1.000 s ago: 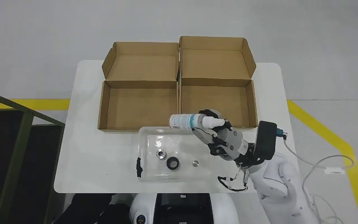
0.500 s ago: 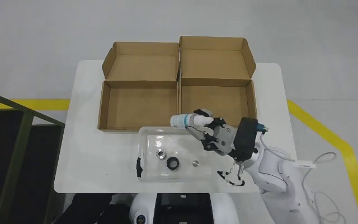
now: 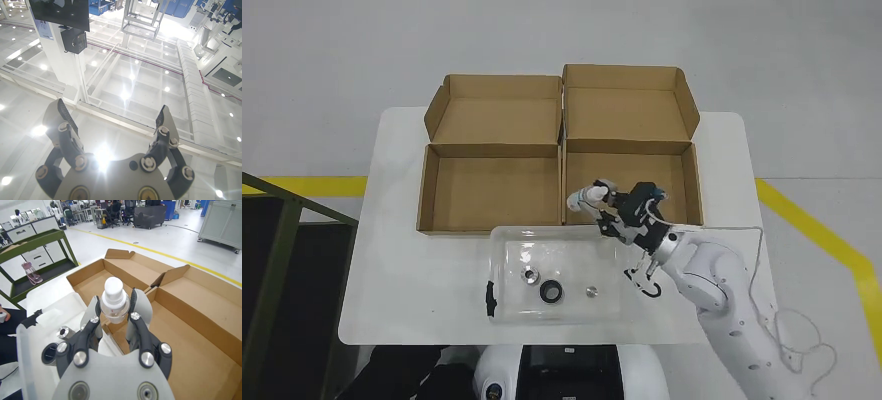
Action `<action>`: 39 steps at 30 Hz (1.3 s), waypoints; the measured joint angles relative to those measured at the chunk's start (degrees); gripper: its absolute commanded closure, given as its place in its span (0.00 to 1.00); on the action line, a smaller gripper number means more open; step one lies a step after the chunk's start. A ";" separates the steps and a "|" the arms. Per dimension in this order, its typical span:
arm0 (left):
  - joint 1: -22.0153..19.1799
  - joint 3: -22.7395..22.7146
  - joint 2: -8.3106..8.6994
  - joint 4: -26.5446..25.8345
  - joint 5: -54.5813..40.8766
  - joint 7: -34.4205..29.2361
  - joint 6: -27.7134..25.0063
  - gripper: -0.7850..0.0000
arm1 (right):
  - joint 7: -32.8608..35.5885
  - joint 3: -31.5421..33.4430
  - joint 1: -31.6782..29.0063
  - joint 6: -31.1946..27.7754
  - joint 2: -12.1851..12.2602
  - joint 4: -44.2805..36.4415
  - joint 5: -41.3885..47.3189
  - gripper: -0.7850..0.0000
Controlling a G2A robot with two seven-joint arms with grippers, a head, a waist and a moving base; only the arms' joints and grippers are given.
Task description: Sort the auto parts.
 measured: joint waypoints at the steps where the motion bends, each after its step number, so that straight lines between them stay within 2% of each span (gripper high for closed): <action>1: 0.00 0.00 0.00 0.00 0.00 0.00 0.00 0.00 | 0.43 -0.28 0.58 0.52 -0.05 0.55 -0.66 1.00; 9: 0.00 0.00 0.00 0.00 0.00 0.00 0.00 0.00 | 2.75 -3.46 6.27 3.93 -0.82 8.60 -3.33 1.00; 16: 0.00 0.00 0.00 0.00 0.00 0.00 0.00 0.00 | 3.96 -5.68 9.02 6.34 -1.35 11.84 -6.02 0.98; 18: 0.00 0.00 0.00 0.00 0.00 0.00 0.00 0.00 | 4.67 -6.13 9.48 6.81 -1.43 12.16 -7.02 0.91; 21: 0.00 0.00 0.00 0.00 0.00 0.00 0.00 0.00 | 5.34 -6.64 10.05 7.32 -1.58 12.86 -7.64 0.70; 22: 0.00 0.00 0.00 0.00 0.00 0.00 0.00 0.00 | 5.50 -6.75 10.21 7.35 -1.62 13.11 -7.64 0.66; 25: 0.00 0.00 0.00 0.00 0.00 0.00 0.00 0.00 | 6.28 -7.15 10.64 7.40 -1.75 13.88 -7.63 0.57; 29: 0.00 0.00 0.00 0.00 0.00 0.00 0.00 0.00 | 6.64 -7.41 11.21 7.65 -1.94 15.43 -6.93 0.52; 30: 0.00 0.00 0.00 0.00 0.00 0.00 0.00 0.00 | 6.65 -7.44 11.30 7.77 -1.98 15.66 -6.83 0.42; 31: 0.00 0.00 0.00 0.00 0.00 0.00 0.00 0.00 | 6.62 -7.46 11.36 7.86 -2.01 15.79 -6.76 0.00; 36: 0.00 0.00 0.00 0.00 0.00 0.00 0.00 0.00 | 6.39 -6.52 11.01 8.10 -1.93 14.33 -6.34 0.00; 39: 0.00 0.00 0.00 0.00 0.00 0.00 0.00 0.00 | 6.76 -5.16 9.56 8.27 -1.60 10.68 -6.81 0.00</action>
